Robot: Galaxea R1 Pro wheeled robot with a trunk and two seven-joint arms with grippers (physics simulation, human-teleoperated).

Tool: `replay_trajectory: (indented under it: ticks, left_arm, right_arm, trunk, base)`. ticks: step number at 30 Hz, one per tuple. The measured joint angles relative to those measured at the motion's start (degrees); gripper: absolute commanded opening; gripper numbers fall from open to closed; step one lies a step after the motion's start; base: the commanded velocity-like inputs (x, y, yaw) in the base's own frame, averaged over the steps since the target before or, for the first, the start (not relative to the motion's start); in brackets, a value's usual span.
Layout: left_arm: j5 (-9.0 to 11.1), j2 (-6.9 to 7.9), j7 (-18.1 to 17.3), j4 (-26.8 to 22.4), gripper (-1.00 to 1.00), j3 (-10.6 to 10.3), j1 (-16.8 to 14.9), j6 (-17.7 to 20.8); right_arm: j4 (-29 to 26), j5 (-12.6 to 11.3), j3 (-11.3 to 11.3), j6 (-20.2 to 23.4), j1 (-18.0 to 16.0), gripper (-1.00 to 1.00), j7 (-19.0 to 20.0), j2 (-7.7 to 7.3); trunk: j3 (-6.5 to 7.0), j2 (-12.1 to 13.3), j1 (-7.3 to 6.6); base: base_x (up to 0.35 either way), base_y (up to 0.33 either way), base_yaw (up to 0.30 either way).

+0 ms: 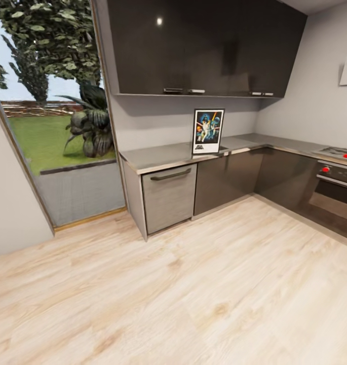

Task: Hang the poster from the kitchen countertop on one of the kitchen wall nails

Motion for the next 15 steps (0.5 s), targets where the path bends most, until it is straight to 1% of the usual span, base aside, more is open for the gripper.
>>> replay_trajectory:
  ticks: [4, 7, 15]
  left_arm:
    - [0.0, 0.00, 0.0, 0.0, 1.00, 0.0, 0.0, 0.0]
    - [0.0, 0.00, 0.0, 0.0, 1.00, 0.0, 0.0, 0.0]
    - [0.0, 0.00, 0.0, 0.1, 1.00, 0.0, 0.0, 0.0]
  right_arm:
    - [0.0, 0.0, 0.0, 0.0, 0.0, 1.00, 0.0, 0.00]
    - [0.0, 0.0, 0.0, 0.0, 0.0, 1.00, 0.0, 0.00]
    - [0.0, 0.0, 0.0, 0.0, 0.0, 1.00, 0.0, 0.00]
  trunk:
    - [0.00, 0.0, 0.00]
    - [0.00, 0.0, 0.00]
    - [0.00, 0.0, 0.00]
  base:
    - [0.294, -0.161, 0.082]
    - [0.293, -0.161, 0.136]
    - [0.289, -0.163, 0.204]
